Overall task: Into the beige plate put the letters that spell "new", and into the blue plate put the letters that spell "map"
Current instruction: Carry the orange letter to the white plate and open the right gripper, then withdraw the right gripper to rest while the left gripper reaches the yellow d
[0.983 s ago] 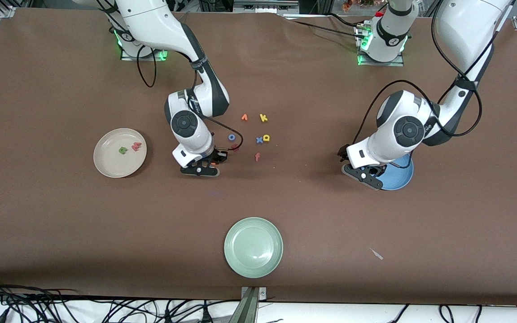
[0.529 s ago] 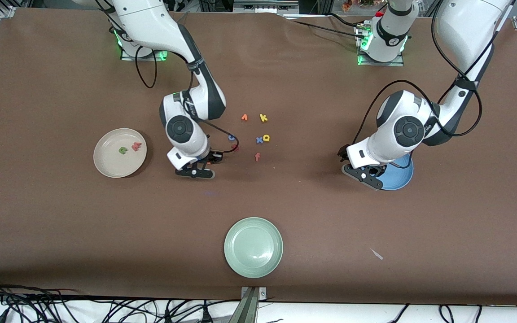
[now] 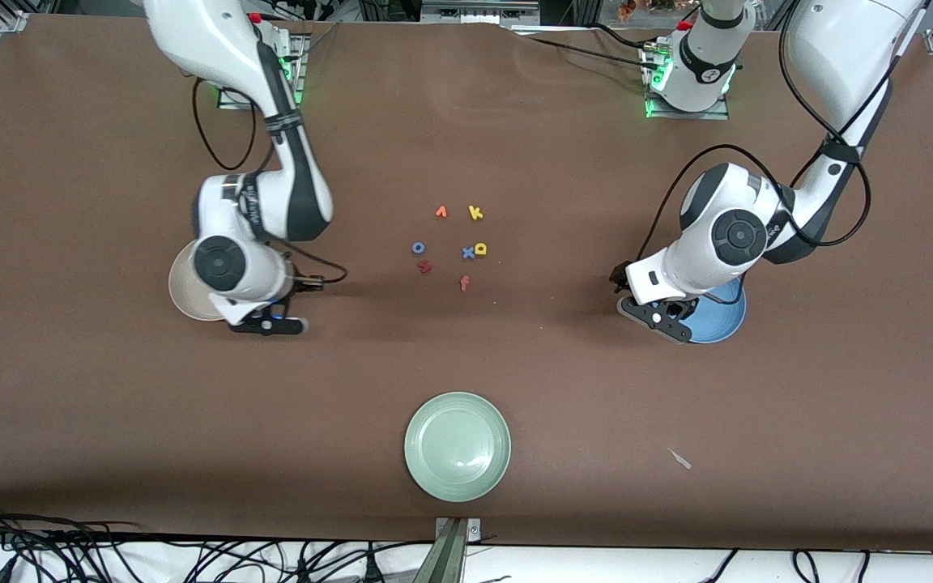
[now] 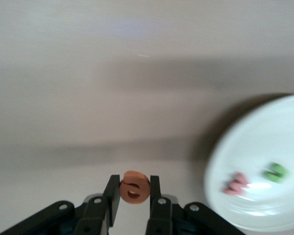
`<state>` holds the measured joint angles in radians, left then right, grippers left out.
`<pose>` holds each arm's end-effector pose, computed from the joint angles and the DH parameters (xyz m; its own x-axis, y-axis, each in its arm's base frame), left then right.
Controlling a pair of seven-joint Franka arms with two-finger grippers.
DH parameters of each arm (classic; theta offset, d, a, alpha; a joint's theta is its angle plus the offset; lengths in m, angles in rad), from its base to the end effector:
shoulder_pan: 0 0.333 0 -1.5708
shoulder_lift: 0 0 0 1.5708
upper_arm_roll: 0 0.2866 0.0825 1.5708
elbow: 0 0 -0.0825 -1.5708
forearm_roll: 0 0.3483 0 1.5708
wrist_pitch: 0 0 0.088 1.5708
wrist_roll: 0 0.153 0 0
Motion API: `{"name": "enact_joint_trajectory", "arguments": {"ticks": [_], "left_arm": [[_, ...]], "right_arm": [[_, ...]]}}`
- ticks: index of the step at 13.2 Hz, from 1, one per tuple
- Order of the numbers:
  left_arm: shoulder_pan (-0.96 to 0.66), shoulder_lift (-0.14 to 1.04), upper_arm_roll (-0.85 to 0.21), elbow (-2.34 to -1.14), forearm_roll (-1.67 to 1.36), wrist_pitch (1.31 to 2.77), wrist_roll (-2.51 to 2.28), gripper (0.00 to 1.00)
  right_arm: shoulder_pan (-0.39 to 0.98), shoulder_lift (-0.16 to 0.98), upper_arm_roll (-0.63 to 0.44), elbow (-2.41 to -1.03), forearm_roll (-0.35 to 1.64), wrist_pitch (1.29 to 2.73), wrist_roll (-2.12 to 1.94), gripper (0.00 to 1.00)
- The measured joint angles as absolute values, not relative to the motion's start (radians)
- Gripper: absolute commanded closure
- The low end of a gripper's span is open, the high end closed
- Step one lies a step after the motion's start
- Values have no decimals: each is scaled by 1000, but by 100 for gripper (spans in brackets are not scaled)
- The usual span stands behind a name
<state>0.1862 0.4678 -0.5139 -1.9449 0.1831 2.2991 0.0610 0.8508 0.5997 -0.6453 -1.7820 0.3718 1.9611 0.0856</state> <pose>0.5473 -0.1744 0.2165 0.8888 -0.4571 -0.0338 -0.4525 -0.8867 0.0950 0.5442 0.1612 0.2066 0.9638 -0.0478 -0.2624 -0.0277 -0.9964 0.0801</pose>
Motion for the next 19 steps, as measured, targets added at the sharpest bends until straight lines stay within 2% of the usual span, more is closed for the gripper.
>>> {"name": "enact_joint_trajectory", "arguments": {"ticks": [2, 4, 5, 6, 7, 13, 19], "left_arm": [[186, 468, -513, -1943, 183, 2299, 61, 0], [186, 468, -512, -1939, 183, 2299, 61, 0], [186, 468, -512, -1938, 183, 2299, 61, 0], [186, 468, -512, -1938, 183, 2299, 61, 0], [186, 468, -513, -1937, 183, 2299, 61, 0], [115, 468, -525, -1934, 183, 2299, 66, 0], [-78, 492, -527, -1928, 183, 2301, 205, 0]], "right_arm": [[848, 602, -696, -1793, 372, 1927, 70, 84], [835, 617, -726, -1804, 371, 1920, 70, 79], [818, 630, -731, -1808, 371, 1920, 70, 53], [795, 646, -733, -1808, 371, 1921, 70, 9], [774, 662, -733, -1808, 371, 1923, 70, 0], [770, 672, -733, -1763, 372, 1911, 76, 0], [780, 662, -732, -1606, 378, 1716, 78, 0]]}}
